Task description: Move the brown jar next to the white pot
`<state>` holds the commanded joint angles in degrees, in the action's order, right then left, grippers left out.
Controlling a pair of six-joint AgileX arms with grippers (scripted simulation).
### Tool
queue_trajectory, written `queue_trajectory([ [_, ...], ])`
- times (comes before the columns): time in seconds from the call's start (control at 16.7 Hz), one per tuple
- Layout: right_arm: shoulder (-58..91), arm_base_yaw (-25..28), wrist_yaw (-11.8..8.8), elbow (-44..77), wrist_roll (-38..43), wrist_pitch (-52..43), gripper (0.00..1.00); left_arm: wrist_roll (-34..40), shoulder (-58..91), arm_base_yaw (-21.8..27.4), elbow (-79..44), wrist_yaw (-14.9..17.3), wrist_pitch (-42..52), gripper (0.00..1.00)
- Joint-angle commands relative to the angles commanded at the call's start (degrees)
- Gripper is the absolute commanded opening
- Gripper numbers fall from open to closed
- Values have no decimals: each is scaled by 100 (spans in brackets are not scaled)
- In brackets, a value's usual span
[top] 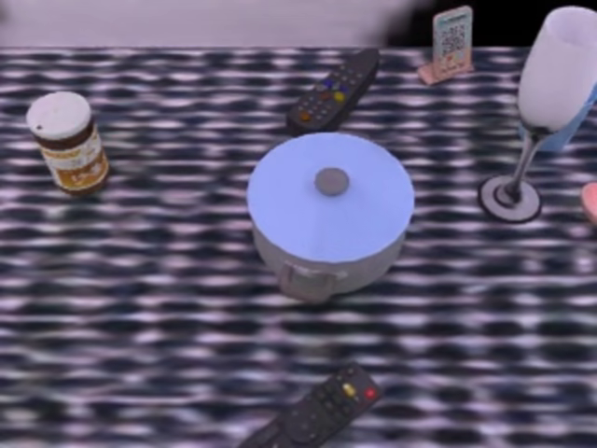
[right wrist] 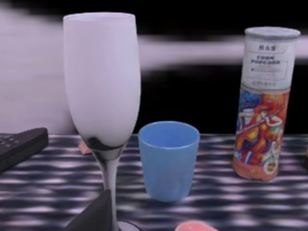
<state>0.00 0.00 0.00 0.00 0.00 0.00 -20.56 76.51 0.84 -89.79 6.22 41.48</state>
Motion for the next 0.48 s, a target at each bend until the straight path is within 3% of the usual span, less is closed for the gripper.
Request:
queue_trajectory([
  [0.48,0,0,0,0,0,0,100,-917,4247,-92,-3896,-111,2050,100],
])
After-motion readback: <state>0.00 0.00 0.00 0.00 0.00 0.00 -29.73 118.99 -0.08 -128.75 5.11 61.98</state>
